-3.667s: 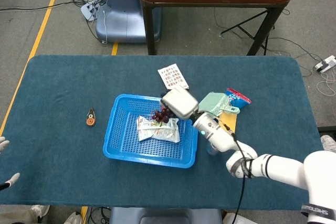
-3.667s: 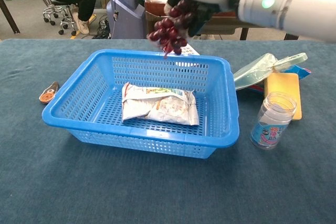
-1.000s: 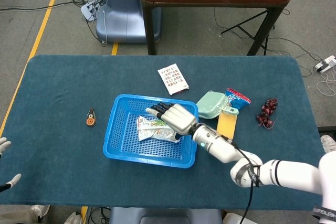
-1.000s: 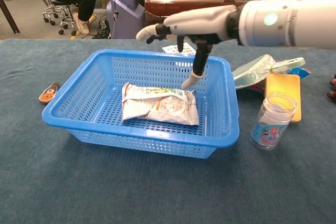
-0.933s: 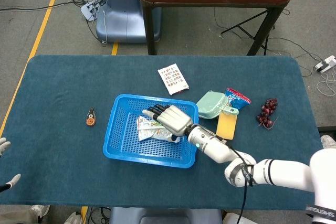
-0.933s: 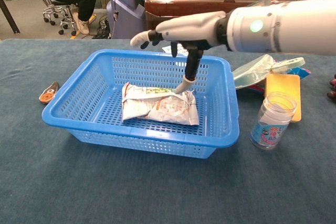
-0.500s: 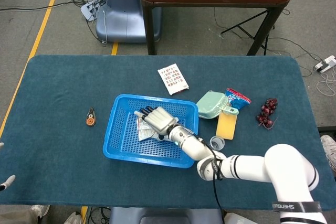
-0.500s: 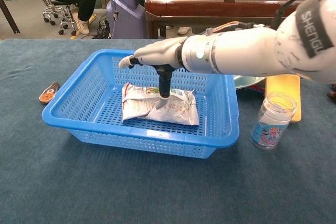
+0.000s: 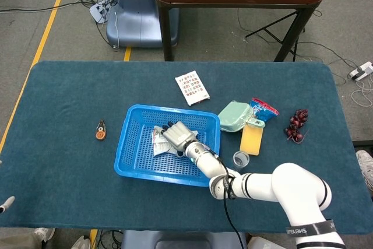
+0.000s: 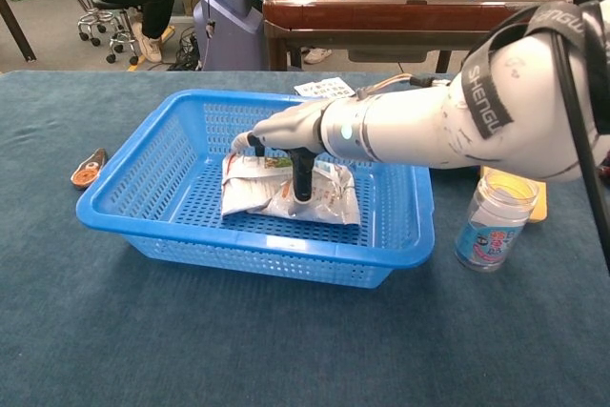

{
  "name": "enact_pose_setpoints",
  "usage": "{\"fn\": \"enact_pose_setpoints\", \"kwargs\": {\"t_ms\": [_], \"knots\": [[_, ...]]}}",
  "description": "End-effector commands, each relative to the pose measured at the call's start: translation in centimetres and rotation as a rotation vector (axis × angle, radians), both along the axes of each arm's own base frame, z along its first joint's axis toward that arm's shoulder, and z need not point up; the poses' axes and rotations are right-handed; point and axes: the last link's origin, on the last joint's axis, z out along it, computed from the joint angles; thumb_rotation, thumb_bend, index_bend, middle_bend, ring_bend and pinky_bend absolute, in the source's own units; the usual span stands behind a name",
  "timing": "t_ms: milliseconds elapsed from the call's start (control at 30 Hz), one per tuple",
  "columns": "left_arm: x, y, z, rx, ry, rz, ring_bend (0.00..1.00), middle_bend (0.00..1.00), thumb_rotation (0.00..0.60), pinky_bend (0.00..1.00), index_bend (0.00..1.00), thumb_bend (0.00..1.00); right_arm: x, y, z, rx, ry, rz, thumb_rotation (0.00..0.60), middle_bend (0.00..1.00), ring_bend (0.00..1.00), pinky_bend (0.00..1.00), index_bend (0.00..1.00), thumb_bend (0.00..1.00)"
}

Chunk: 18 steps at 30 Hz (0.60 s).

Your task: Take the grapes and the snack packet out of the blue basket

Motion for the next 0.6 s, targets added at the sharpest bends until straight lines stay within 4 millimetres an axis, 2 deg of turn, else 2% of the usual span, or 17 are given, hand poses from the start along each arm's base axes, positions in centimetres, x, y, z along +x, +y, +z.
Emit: {"fn": "enact_pose_setpoints", "kwargs": {"t_ms": [33, 100, 267, 500, 600], "knots": [[0.0, 0.0, 0.0, 0.001, -0.001, 0.001, 0.13, 0.14, 0.600, 0.11, 0.21, 0.15, -0.1, 0.0, 0.1, -0.012, -0.005, 0.009, 0.600, 0.27, 0.27, 0.46, 0.21, 0.38], [0.0, 0.0, -0.1, 0.000, -0.002, 0.001, 0.13, 0.14, 0.600, 0.11, 0.21, 0.15, -0.2, 0.0, 0.1, -0.017, -0.011, 0.011, 0.600, 0.33, 0.34, 0.57, 0.31, 0.46], [-0.1, 0.0, -0.1, -0.001, -0.001, 0.002, 0.13, 0.14, 0.600, 0.11, 0.21, 0.15, -0.2, -0.1, 0.8, -0.032, -0.067, 0.017, 0.600, 0.42, 0.45, 0.69, 0.45, 0.57], [0.0, 0.0, -0.2, 0.000, -0.002, 0.002, 0.13, 0.14, 0.600, 0.11, 0.21, 0.15, 0.0, -0.3, 3.5, -0.053, -0.182, 0.025, 0.600, 0.47, 0.52, 0.75, 0.51, 0.61], [0.0, 0.1, -0.1, 0.000, 0.002, -0.001, 0.13, 0.14, 0.600, 0.11, 0.21, 0.15, 0.3, -0.2, 6.0, -0.071, -0.258, 0.038, 0.600, 0.47, 0.53, 0.76, 0.51, 0.61]]}}
